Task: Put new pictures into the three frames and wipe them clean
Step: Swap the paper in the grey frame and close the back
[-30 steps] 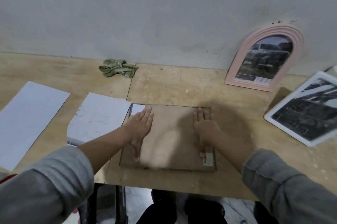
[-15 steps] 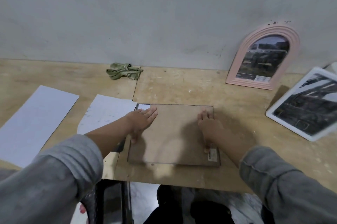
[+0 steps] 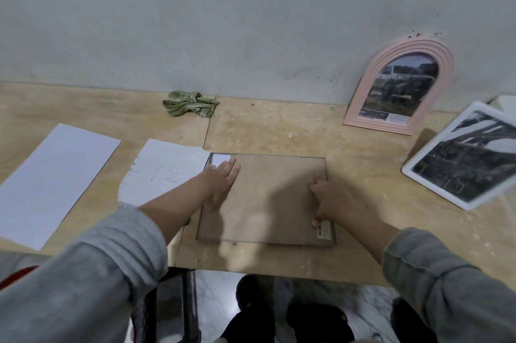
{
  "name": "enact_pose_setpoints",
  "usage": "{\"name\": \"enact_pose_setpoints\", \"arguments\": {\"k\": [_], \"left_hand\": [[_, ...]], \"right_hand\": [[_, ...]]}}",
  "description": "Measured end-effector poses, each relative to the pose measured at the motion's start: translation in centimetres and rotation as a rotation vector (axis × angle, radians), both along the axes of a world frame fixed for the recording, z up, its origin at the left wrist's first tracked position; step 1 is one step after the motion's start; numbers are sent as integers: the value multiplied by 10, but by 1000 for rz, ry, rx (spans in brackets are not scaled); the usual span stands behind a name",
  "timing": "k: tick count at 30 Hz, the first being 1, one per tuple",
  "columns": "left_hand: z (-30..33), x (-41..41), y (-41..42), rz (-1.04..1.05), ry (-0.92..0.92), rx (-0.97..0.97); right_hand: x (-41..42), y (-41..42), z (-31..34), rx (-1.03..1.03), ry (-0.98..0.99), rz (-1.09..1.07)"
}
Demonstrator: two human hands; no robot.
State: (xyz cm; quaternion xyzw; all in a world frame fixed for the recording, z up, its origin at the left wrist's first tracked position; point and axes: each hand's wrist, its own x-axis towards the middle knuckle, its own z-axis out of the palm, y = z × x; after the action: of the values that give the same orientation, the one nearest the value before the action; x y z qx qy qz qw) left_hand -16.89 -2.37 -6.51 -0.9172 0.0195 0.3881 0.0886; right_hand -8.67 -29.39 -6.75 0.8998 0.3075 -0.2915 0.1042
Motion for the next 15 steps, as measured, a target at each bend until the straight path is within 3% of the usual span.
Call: {"name": "enact_pose_setpoints", "arguments": {"k": [6,15], "left_hand": [[-22,-40,-52,402,-51,-75],[-2,-58,-29,295,-40,-99]], "right_hand": [[-35,-26,-12,32,-52,43],[-41,-35,-10,-34,-102,198]]}}
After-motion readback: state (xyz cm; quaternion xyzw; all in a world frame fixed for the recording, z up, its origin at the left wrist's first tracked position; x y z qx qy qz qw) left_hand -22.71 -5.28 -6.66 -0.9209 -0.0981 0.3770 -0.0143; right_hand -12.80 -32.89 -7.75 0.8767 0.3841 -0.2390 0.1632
